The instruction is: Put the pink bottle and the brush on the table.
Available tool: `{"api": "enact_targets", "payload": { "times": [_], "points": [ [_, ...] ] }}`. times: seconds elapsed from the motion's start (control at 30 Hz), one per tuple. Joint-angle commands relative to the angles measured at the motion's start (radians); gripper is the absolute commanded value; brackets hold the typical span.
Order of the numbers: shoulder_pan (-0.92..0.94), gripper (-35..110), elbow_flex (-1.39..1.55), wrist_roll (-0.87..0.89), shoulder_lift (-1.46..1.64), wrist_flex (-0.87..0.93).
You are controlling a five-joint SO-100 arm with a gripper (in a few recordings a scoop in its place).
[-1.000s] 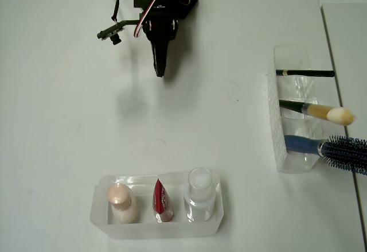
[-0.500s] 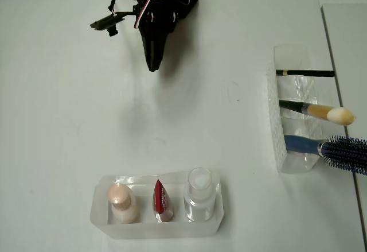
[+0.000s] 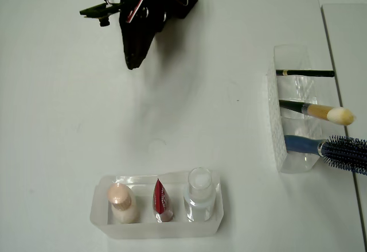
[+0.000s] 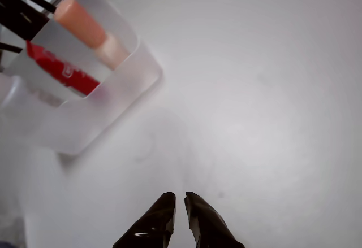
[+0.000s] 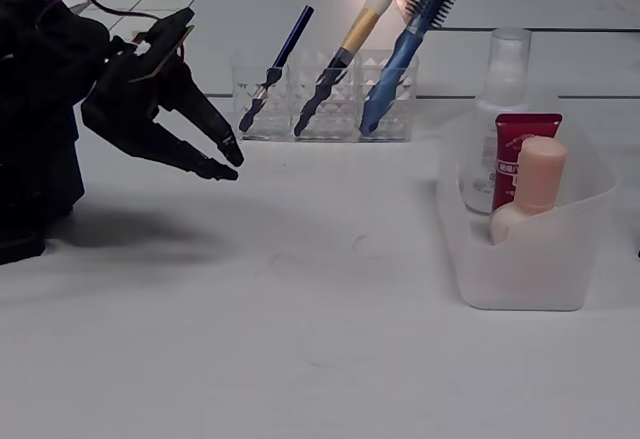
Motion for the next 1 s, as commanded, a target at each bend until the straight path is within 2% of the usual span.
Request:
{"api": "enact_targets", "payload": {
  "times": [0.0,0.27,0.47,0.6,0.97],
  "points": [
    [0.026,0,-0.031,-0.091,0.005,-0.034],
    [0.032,0,-0.052,-0.272,-0.109,-0.190],
    [0.031,0,-0.064,-0.380,-0.299,-0.425],
    [0.017,0,-0.071,-0.431,-0.410,-0.578],
    [0.012,0,-0.072,-0.529,-0.606,-0.816]
  ]
}}
